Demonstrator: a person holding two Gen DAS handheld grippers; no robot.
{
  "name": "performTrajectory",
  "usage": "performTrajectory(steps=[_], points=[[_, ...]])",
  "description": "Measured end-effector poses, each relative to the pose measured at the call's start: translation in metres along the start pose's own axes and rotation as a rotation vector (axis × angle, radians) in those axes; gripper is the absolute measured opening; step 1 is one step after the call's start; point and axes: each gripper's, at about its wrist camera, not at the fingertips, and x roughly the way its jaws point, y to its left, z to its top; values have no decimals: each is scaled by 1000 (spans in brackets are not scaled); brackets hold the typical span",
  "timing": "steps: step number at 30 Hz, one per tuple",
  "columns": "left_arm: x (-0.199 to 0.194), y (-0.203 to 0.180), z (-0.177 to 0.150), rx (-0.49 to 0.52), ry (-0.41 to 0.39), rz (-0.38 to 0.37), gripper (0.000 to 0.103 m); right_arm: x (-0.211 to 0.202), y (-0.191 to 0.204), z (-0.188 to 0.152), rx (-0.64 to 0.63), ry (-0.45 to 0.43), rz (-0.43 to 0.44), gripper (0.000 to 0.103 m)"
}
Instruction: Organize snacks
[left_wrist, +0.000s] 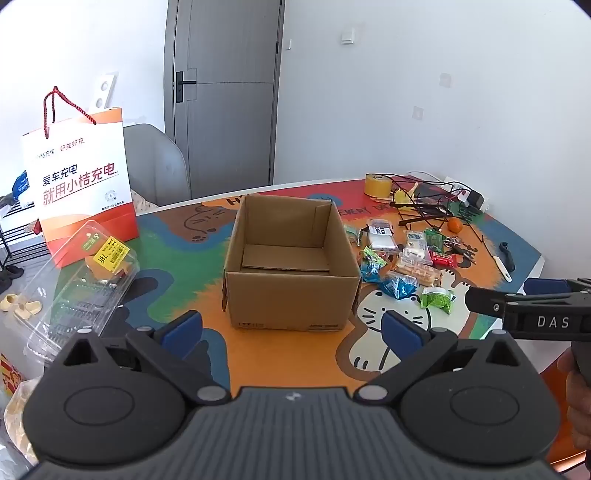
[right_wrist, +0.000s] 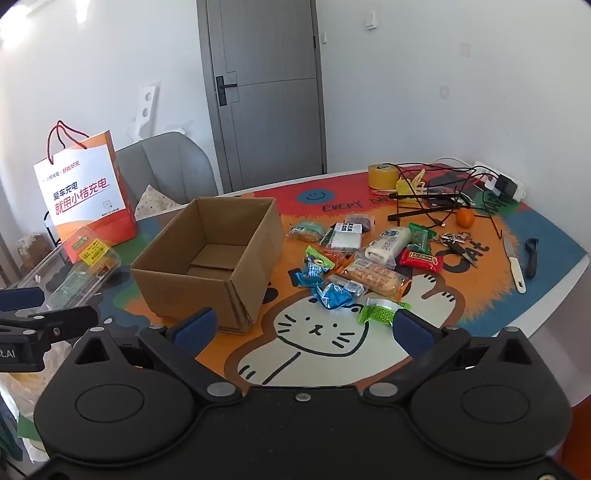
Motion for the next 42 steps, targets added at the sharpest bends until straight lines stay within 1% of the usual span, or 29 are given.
performTrajectory(steps=[3,4,6,10,12,20,42], points=[[0,-1,-1,3,4,-8,102,3,1,0,15,5,-8,103],[0,1,-2,1,3,-16,102,-2,-3,-1,27,-24,10,103],[2,-2,-3,11,7,-5,102,-1,-3,3,47,-5,9,103],[8,1,-1,2,20,-11,102,3,-8,1,58,-6,5,103],[7,2,-2,-2,18,-14,102,4,-8,-3,55,-4,12,103],[9,1,-3,-9,23,-12,102,3,-7,-2,53,-5,21,103],[10,1,-3,-8,29,-16,102,2,-7,-2,50,-7,19,103]])
